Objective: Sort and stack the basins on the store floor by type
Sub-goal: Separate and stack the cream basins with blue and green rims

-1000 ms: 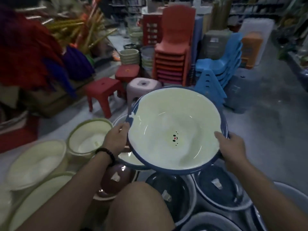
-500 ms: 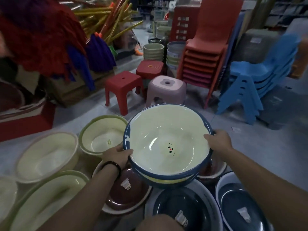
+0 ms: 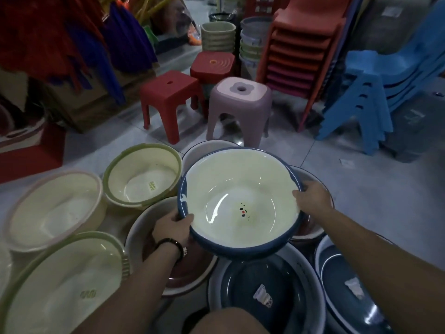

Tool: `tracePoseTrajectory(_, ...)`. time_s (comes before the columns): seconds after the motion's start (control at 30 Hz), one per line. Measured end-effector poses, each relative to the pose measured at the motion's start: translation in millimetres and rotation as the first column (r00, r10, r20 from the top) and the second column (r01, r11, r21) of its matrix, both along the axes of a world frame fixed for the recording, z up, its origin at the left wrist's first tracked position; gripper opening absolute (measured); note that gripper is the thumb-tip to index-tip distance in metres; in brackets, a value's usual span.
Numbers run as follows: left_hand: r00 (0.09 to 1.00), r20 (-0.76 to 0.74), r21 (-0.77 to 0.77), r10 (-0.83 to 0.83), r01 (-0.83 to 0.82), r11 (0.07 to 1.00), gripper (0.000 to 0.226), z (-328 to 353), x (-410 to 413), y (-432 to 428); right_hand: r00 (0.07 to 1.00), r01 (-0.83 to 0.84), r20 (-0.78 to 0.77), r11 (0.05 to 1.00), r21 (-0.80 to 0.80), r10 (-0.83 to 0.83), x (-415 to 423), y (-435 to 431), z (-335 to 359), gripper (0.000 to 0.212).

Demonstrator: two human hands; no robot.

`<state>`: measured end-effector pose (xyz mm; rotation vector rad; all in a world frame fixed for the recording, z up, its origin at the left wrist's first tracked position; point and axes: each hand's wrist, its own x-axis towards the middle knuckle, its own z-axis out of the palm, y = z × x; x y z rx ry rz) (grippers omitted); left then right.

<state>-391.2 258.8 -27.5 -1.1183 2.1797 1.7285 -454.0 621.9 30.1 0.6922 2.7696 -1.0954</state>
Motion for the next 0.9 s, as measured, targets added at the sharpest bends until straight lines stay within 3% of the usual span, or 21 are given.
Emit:
tracePoseTrajectory(0.17,1.0,0.016,-0.008,-0.016,0.016,1.0,0.018,20.0,7.7,16.9,0.996,-0.025,0.08,0.997,-0.075,0.031,3.7,3.9,-28.0,0.025)
tracePoseTrajectory(0.2,0.999,0.038,0.003,-0.032,0.032,0.999,0.025,15.2,7.3,17.6,0.997,-0.004,0.081,0.992,-0.125,0.014,5.7,2.4,-30.2,0.03)
tracePoseTrajectory(0.27,0.996,0.086,0.144,-0.02,0.008,0.989,0.064,3.9,6.8,19.4,0.989,0.118,0.117,0.96,-0.254,-0.091,8.4,-0.2,-37.8,0.038)
tracePoseTrajectory(0.33,0.993,0.117,0.296,0.016,-0.05,0.954,0.075,6.8,10.4,25.2,0.944,0.305,0.26,0.843,-0.443,-0.204,15.7,-4.5,-37.9,0.042)
tracePoseTrajectory(0.4,0.993,0.098,0.331,0.065,-0.094,0.939,0.057,23.2,14.3,34.1,0.903,0.406,0.373,0.709,-0.577,-0.213,30.7,-7.1,-31.2,0.038)
tracePoseTrajectory(0.6,0.998,0.065,0.317,0.02,-0.04,0.948,0.044,48.8,10.2,59.7,0.9,0.434,0.322,0.517,-0.738,-0.295,83.0,15.6,-7.3,0.04)
tracePoseTrajectory(0.77,0.989,-0.028,0.288,-0.146,0.148,0.946,0.047,97.5,1.4,131.5,0.852,0.509,0.467,0.164,-0.845,-0.237,139.6,34.2,16.1,0.028)
tracePoseTrajectory(0.9,0.945,-0.101,0.228,-0.31,0.326,0.918,0.043,128.7,-9.4,197.7,0.798,0.503,0.429,0.073,-0.861,-0.423,156.0,79.9,4.6,0.045)
